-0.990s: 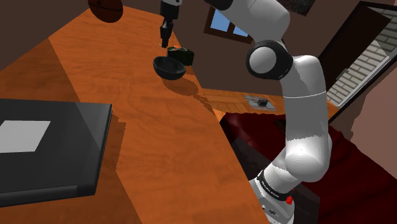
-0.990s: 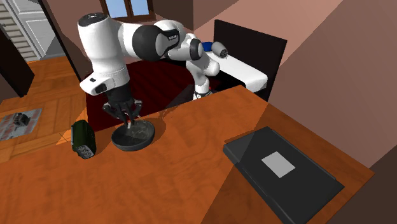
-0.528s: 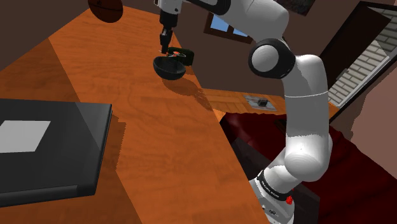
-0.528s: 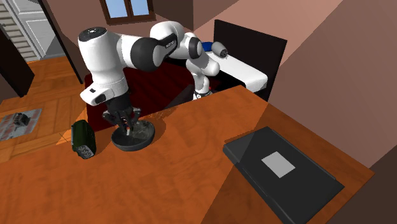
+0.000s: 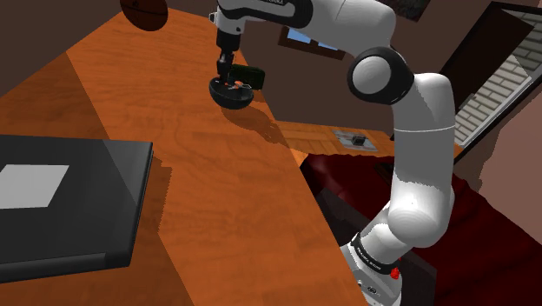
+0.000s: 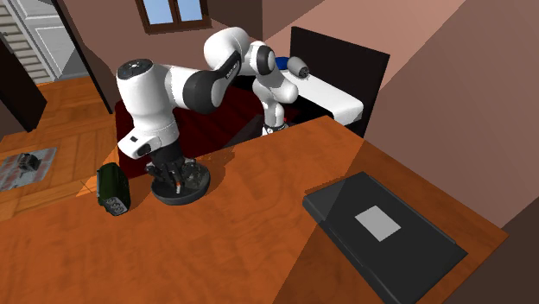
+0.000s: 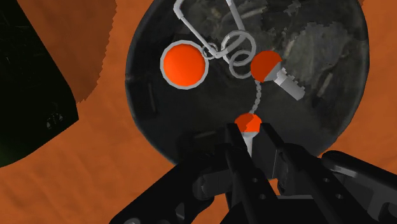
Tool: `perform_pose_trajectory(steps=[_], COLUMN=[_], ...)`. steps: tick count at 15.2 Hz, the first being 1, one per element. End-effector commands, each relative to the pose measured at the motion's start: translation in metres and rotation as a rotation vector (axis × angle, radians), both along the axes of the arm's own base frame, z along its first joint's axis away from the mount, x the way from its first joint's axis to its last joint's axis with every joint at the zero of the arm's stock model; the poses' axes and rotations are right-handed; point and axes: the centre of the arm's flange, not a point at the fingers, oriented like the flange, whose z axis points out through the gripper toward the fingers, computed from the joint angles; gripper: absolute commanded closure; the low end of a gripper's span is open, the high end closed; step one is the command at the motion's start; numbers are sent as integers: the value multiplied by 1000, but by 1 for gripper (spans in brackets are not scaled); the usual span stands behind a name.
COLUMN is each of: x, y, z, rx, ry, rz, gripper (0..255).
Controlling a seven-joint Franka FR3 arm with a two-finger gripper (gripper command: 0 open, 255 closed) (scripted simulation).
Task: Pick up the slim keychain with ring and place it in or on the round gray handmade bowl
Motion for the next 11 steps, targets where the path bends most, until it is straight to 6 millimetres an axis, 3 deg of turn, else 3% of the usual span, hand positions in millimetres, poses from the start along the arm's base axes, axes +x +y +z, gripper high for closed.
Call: perform_pose_trajectory(steps=[1, 7, 8, 11], x=[0, 0, 0, 0], y=[0, 0, 0, 0], z=[-4, -4, -4, -4], rx=[0, 0, 0, 0], ry=[0, 0, 0, 0], rz=[0, 0, 0, 0], gripper=[255, 255, 0, 0])
